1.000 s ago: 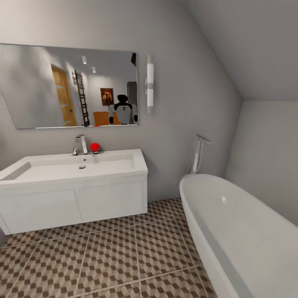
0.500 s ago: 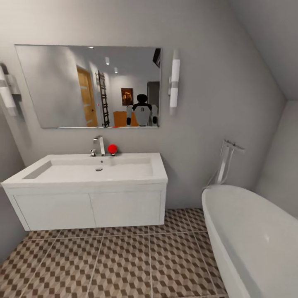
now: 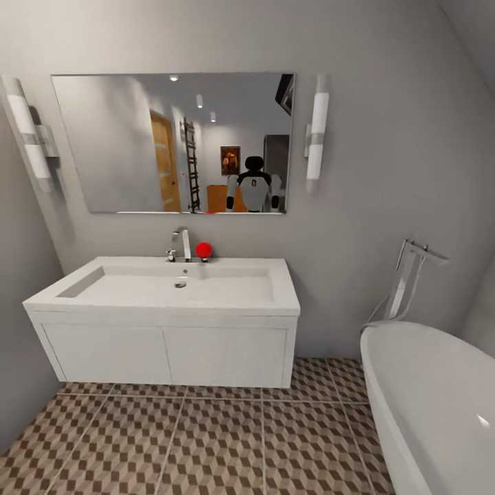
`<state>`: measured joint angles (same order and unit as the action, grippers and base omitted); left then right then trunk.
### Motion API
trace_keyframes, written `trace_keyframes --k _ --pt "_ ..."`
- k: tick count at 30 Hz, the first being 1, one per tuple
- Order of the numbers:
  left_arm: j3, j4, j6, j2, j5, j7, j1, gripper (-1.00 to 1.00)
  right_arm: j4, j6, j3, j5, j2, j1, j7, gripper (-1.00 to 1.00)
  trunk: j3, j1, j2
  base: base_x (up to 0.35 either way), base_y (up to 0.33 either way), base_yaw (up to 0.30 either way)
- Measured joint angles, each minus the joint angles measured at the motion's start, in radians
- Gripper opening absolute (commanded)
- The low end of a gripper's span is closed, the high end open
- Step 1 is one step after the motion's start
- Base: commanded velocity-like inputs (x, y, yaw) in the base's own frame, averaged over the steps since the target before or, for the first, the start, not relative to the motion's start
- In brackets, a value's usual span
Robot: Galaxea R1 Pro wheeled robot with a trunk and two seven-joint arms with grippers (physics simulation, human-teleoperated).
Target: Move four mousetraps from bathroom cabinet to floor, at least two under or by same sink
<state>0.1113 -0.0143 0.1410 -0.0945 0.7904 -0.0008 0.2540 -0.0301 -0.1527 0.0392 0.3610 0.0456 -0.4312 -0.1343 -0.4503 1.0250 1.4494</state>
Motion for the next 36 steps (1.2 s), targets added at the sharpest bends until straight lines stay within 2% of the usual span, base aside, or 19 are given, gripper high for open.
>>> trace_keyframes --k 11,23,27,30,32,33,34,35,36 --pt "0.0 0.0 0.001 0.001 -0.002 0.0 0.0 -1.0 0.0 -0.004 0.0 0.001 0.001 0.0 0.003 -1.0 0.0 0.0 0.0 0.005 0.0 0.006" --pt "0.001 -0.001 0.001 0.001 -0.003 -0.001 0.0 -1.0 0.0 0.001 -0.001 -0.002 0.0 0.0 0.002 -1.0 0.0 0.0 0.0 0.0 0.0 0.103" --pt "0.003 -0.002 0.0 0.009 -0.009 -0.003 0.0 -1.0 0.0 0.003 -0.002 -0.004 -0.001 0.0 0.002 -1.0 0.0 0.0 0.0 0.0 0.0 0.009" --pt "0.014 -0.005 -0.001 0.027 -0.032 -0.005 0.0 -1.0 0.0 0.004 -0.005 -0.007 -0.002 0.0 0.002 -1.0 0.0 0.0 0.0 0.0 0.0 0.003" --pt "0.031 -0.01 -0.003 0.041 -0.076 -0.005 0.0 -1.0 0.001 0.004 -0.016 -0.016 -0.004 0.0 0.002 -1.0 0.0 0.0 0.0 0.0 0.0 0.001" --pt "0.044 -0.024 -0.007 0.048 -0.115 -0.004 0.002 -1.0 0.003 0.003 -0.029 -0.03 -0.009 0.0 0.003 -1.0 0.0 0.0 0.0 0.0 0.0 0.0" --pt "0.048 -0.037 -0.01 0.052 -0.137 -0.003 0.003 -1.0 0.004 0.003 -0.036 -0.039 -0.014 0.0 0.003 -1.0 0.0 0.0 0.0 0.0 0.0 0.0" --pt "0.055 -0.073 -0.024 0.058 -0.18 -0.001 0.004 -1.0 0.009 0.003 -0.052 -0.061 -0.028 0.0 0.005 -1.0 0.0 0.0 0.0 0.0 0.0 0.0" --pt "0.056 -0.098 -0.038 0.061 -0.202 0.0 0.004 -1.0 0.013 0.003 -0.059 -0.074 -0.037 0.0 0.006 -1.0 0.0 0.0 0.0 0.0 0.0 0.0"
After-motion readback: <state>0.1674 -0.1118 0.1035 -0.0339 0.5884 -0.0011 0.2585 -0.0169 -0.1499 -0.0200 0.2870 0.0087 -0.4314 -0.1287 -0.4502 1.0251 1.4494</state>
